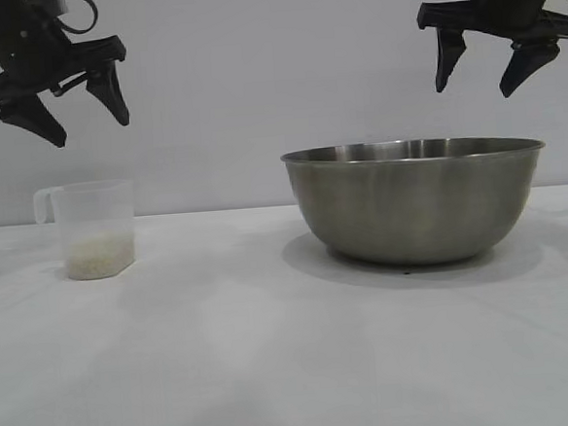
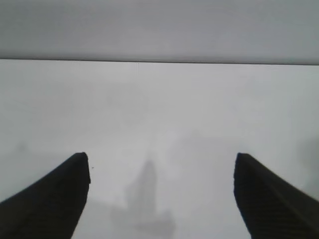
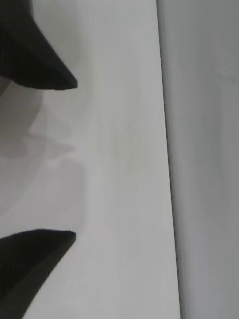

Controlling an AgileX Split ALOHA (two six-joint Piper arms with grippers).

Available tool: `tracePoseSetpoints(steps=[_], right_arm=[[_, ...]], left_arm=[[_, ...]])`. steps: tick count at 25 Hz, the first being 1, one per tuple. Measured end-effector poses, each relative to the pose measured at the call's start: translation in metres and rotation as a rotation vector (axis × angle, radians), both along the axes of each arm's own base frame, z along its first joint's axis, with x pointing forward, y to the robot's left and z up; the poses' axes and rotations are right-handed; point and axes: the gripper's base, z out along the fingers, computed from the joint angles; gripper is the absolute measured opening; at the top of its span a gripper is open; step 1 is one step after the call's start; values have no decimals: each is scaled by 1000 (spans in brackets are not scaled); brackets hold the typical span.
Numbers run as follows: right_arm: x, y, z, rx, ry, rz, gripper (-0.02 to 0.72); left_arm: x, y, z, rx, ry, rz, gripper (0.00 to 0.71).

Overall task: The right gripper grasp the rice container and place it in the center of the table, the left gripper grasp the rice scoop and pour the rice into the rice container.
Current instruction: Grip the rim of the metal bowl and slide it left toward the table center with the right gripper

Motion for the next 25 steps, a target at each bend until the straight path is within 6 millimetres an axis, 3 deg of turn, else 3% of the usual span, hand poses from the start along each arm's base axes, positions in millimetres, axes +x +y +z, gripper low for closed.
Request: tracePoseSetpoints(steps=[19, 25], right_arm=[[1, 0, 3, -2, -13, 6, 515], [-3, -1, 10, -59, 55, 49, 515]], left_arm=[[0, 0, 0, 0, 0, 0, 515], [0, 0, 0, 2, 0, -1, 515]])
